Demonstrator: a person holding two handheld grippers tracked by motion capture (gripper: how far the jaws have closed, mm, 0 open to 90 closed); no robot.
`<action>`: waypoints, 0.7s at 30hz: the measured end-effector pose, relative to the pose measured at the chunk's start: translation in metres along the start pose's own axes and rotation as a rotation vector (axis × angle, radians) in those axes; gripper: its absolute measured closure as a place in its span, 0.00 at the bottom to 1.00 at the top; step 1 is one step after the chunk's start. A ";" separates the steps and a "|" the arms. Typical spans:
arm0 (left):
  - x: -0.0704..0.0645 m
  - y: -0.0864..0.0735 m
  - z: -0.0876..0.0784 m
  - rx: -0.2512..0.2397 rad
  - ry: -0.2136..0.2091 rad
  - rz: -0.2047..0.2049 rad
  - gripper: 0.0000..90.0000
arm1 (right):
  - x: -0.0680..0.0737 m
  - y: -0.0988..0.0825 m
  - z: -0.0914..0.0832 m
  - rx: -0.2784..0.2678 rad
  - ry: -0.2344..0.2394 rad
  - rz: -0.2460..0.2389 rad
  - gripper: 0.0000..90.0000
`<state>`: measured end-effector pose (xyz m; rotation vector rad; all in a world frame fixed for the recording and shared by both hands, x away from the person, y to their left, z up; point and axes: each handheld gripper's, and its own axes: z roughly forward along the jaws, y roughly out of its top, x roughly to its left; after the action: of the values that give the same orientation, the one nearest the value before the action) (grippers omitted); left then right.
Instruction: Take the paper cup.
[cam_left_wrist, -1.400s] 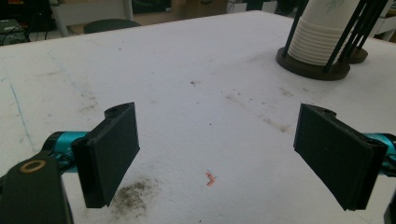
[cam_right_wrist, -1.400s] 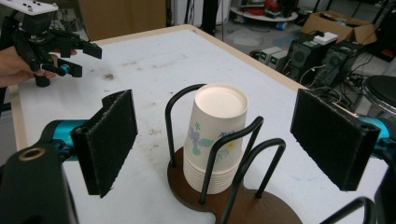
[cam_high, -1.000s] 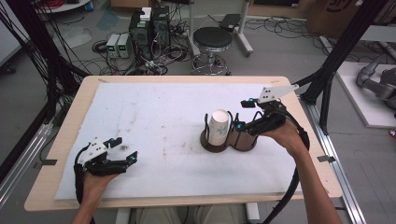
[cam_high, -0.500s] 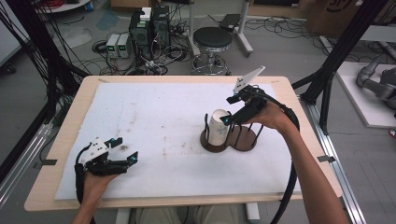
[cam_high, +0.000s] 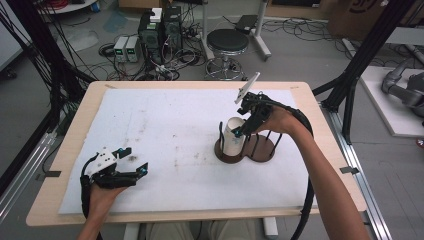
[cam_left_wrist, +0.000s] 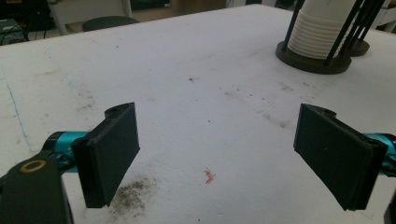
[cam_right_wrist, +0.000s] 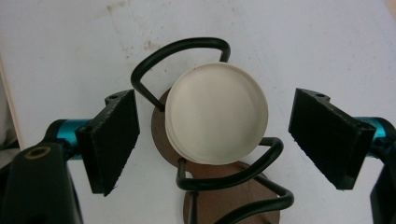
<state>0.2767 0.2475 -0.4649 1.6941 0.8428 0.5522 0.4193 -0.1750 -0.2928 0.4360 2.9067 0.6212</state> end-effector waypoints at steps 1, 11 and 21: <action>0.000 0.000 0.000 0.000 0.001 0.001 0.16 | -0.001 0.001 0.001 0.017 -0.003 -0.004 0.19; 0.000 0.000 0.000 0.004 0.000 0.000 0.16 | -0.001 0.003 0.005 0.037 0.003 -0.006 0.24; 0.000 0.000 0.001 0.004 0.004 0.000 0.16 | -0.002 0.004 0.008 0.063 0.017 -0.001 0.36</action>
<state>0.2772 0.2470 -0.4649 1.6972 0.8470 0.5542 0.4241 -0.1695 -0.2986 0.4394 2.9492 0.5372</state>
